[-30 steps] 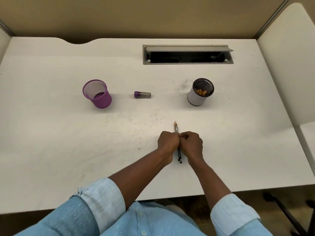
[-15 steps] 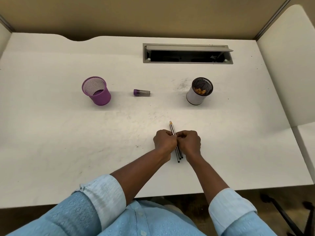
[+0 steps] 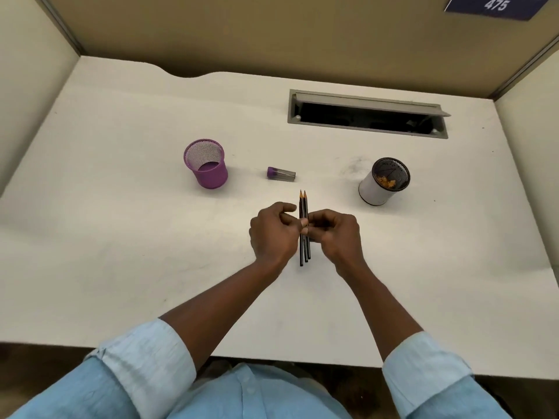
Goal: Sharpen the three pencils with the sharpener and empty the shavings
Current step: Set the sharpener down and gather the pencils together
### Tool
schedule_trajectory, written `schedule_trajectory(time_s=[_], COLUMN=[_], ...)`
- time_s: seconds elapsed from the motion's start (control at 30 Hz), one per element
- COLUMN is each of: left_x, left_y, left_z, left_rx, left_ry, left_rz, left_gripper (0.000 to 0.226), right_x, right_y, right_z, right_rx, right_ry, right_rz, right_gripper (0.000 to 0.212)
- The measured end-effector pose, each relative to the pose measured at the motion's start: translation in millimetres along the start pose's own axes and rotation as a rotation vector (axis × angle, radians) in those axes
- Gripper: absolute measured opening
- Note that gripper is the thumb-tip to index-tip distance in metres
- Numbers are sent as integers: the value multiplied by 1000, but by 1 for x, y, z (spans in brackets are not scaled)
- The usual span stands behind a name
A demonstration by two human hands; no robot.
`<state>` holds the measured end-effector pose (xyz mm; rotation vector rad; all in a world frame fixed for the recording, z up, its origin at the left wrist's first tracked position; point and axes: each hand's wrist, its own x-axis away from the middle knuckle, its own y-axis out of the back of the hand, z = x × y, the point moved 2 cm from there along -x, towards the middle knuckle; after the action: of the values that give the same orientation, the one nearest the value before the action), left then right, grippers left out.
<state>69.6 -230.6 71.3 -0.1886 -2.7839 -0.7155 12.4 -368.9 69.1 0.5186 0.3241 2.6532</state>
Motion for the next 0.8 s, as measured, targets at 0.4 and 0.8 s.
schedule_trajectory(time_s=[0.4,0.8], left_x=[-82,-158], left_y=[138,187], left_z=[-67,-46], left_rx=[-46,-137], left_ry=[-311,-263], left_rz=[-344,-457], left_gripper=[17,17], right_x=[-91,-154], right_y=[-88,-178], right_z=[144,178], right_rx=[74,293], right_ry=[466,607], right_rz=[118,150], right_gripper=[16,19])
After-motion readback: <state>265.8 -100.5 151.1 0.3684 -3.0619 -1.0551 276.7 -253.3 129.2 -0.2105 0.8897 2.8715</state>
